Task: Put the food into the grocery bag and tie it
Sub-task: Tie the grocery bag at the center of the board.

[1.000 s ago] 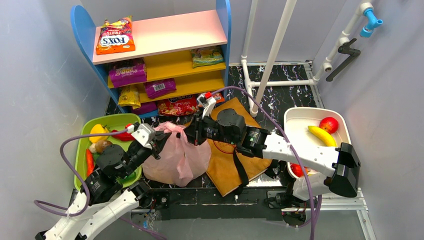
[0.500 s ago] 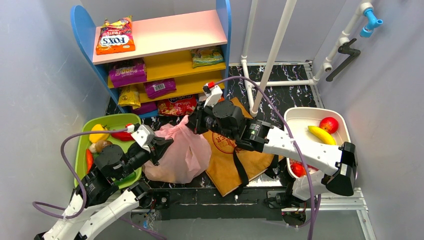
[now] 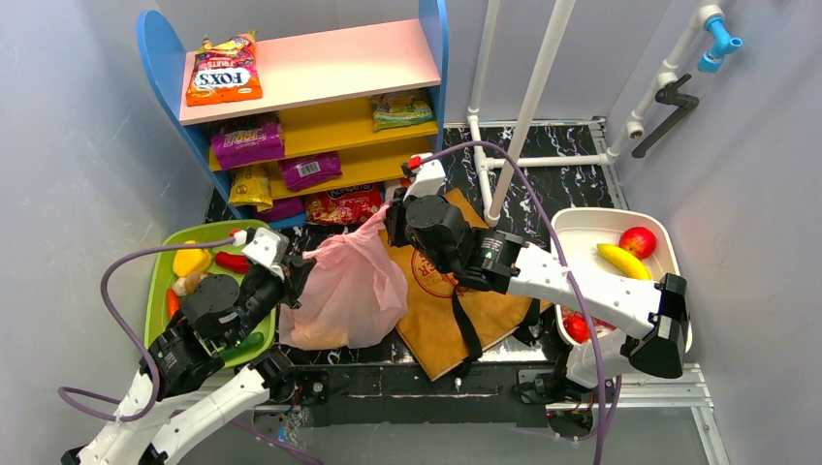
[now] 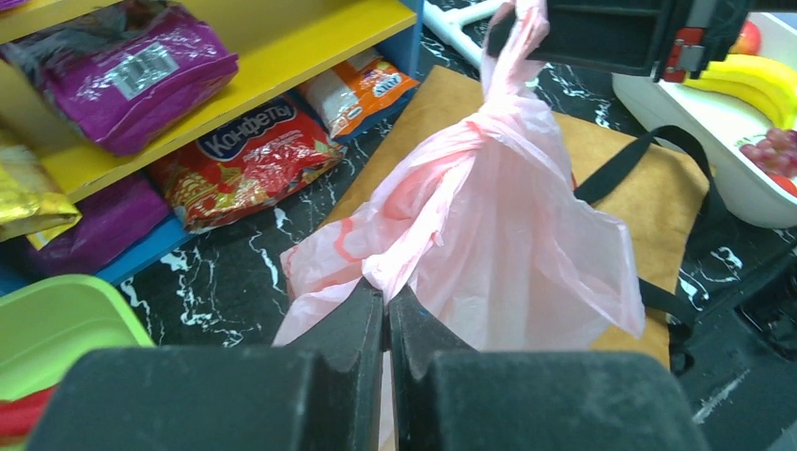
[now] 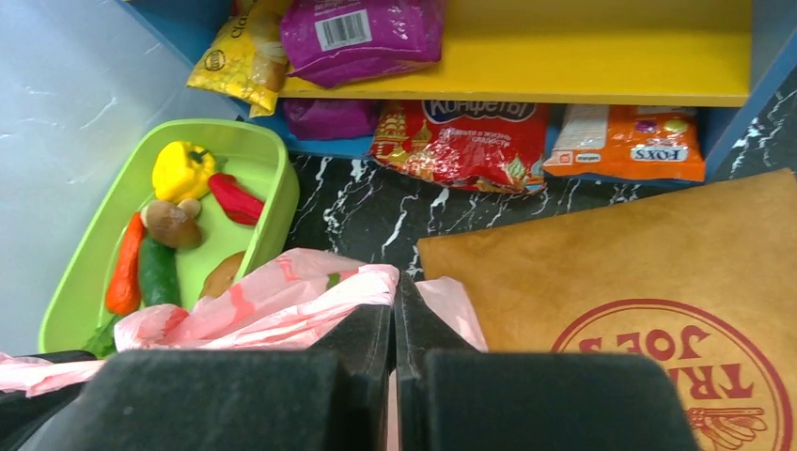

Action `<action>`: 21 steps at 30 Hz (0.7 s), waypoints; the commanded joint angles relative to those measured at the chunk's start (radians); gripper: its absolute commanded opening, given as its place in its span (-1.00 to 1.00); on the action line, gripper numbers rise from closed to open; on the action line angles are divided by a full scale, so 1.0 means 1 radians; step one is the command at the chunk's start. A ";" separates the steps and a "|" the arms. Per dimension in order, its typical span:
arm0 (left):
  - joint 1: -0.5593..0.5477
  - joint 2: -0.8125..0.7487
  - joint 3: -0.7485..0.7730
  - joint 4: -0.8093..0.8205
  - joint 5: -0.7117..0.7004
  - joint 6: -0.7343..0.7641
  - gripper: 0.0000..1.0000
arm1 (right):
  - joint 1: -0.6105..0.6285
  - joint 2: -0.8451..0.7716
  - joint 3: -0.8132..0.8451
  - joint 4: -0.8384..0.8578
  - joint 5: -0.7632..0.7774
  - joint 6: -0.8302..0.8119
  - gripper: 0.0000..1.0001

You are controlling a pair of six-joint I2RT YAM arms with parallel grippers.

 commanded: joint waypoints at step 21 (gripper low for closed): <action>0.002 -0.038 -0.086 -0.146 -0.429 -0.349 -1.00 | -0.345 -0.008 -0.208 -0.103 0.048 0.064 -0.97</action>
